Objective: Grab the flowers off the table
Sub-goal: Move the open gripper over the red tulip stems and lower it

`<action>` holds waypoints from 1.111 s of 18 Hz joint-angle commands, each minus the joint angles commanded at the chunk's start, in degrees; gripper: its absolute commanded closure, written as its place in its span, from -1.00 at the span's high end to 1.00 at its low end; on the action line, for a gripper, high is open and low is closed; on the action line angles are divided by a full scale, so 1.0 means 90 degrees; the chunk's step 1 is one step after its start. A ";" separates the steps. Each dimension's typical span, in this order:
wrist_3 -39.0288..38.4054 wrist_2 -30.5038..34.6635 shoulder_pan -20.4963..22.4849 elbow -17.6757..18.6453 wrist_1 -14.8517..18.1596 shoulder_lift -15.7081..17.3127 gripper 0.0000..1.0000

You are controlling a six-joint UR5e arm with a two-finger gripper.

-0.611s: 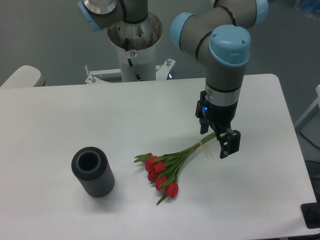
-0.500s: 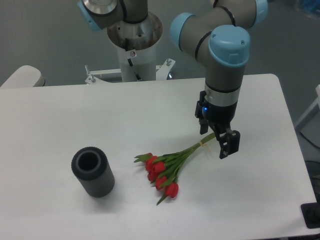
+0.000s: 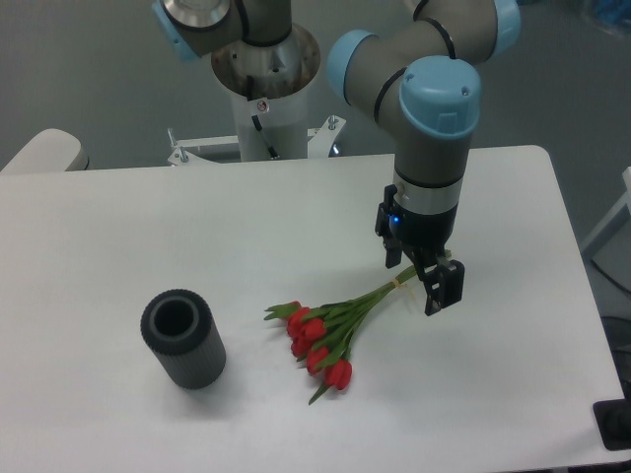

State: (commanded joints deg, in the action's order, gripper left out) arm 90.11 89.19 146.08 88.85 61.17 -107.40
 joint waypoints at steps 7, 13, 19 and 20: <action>-0.1359 0.0363 -0.0245 0.0361 0.0029 -0.0098 1.00; -0.2003 0.0285 -0.0206 0.0791 0.0020 -0.0312 1.00; -0.2170 0.0227 -0.0255 0.1123 -0.0272 -0.0488 1.00; -0.2180 0.0226 -0.0255 0.1162 -0.0331 -0.0488 1.00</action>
State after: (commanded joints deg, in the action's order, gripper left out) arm 70.49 91.23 143.79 99.31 58.19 -111.80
